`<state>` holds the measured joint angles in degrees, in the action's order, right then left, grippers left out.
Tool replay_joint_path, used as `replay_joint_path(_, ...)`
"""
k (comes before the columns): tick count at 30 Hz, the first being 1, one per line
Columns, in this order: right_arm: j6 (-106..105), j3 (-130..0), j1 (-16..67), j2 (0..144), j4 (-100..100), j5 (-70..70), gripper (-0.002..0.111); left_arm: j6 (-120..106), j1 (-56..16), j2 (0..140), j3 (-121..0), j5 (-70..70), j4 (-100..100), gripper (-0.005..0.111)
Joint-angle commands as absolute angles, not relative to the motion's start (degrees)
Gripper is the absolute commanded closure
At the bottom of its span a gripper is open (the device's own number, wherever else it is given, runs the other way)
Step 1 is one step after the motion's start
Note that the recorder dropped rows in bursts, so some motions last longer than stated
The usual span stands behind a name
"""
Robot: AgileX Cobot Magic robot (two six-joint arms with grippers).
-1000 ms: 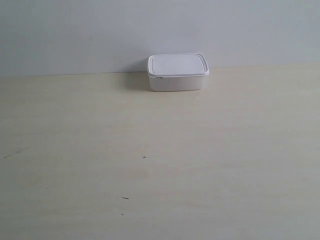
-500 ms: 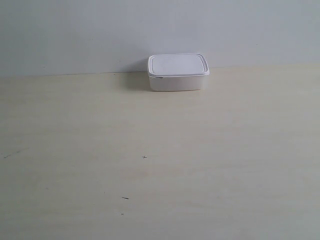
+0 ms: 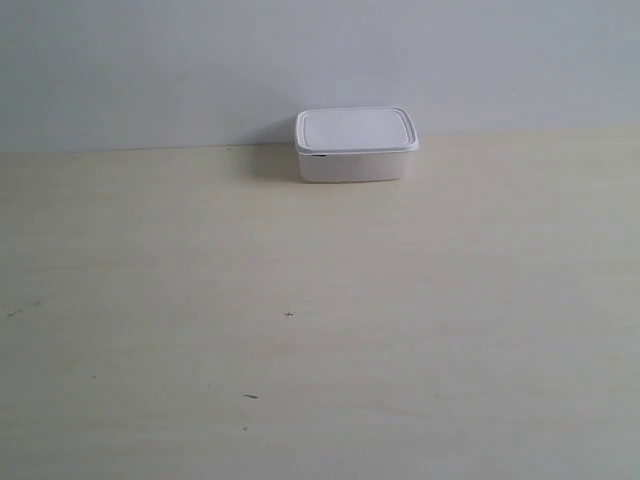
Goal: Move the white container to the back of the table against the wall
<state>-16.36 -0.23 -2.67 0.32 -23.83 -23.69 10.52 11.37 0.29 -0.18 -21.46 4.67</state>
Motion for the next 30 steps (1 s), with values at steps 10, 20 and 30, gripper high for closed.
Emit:
replay_joint_path(10,-16.4,0.0,-3.0,0.0,-23.9,-23.5,0.108,11.1,11.4,0.0,0.0,-20.6,5.0,0.107)
replay_joint_path(20,-16.4,0.0,-2.7,0.0,-23.9,-23.5,0.108,11.1,11.4,0.0,0.0,-20.6,5.0,0.107)
replay_joint_path(30,-11.2,0.0,2.6,0.0,-13.6,-20.3,0.108,11.1,11.4,0.0,0.0,-20.6,5.0,0.107)
